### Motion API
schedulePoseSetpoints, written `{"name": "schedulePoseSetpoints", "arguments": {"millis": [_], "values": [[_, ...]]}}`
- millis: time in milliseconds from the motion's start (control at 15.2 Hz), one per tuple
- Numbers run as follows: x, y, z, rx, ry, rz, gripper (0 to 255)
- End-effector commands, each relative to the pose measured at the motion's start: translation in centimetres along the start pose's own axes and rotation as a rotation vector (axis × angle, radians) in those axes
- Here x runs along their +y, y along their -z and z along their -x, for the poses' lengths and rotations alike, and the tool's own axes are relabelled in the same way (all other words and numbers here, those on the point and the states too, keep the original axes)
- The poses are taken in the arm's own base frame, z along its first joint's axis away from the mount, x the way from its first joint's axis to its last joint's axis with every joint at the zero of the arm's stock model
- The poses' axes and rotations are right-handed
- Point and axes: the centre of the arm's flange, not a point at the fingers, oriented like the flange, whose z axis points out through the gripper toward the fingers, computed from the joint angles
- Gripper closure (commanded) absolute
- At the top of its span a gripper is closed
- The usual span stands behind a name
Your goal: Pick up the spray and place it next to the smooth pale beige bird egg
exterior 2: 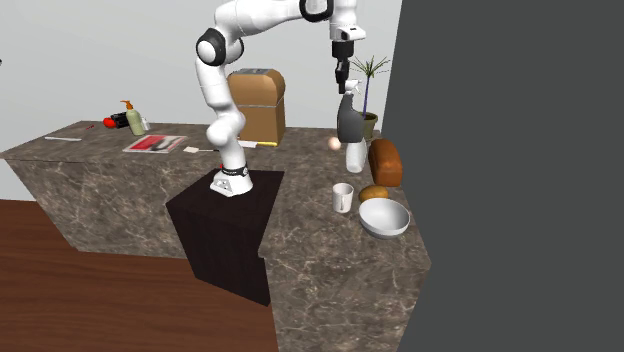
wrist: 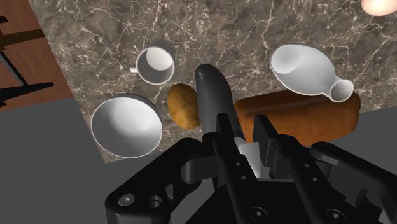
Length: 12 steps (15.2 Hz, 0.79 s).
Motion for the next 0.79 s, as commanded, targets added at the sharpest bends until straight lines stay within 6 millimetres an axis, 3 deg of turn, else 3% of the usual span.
{"name": "schedulePoseSetpoints", "arguments": {"millis": [0,726], "values": [[-2.4,-0.8,0.6,0.001,-0.002,0.000,255],[-16.1,-4.3,3.8,0.001,-0.002,0.000,255]]}}
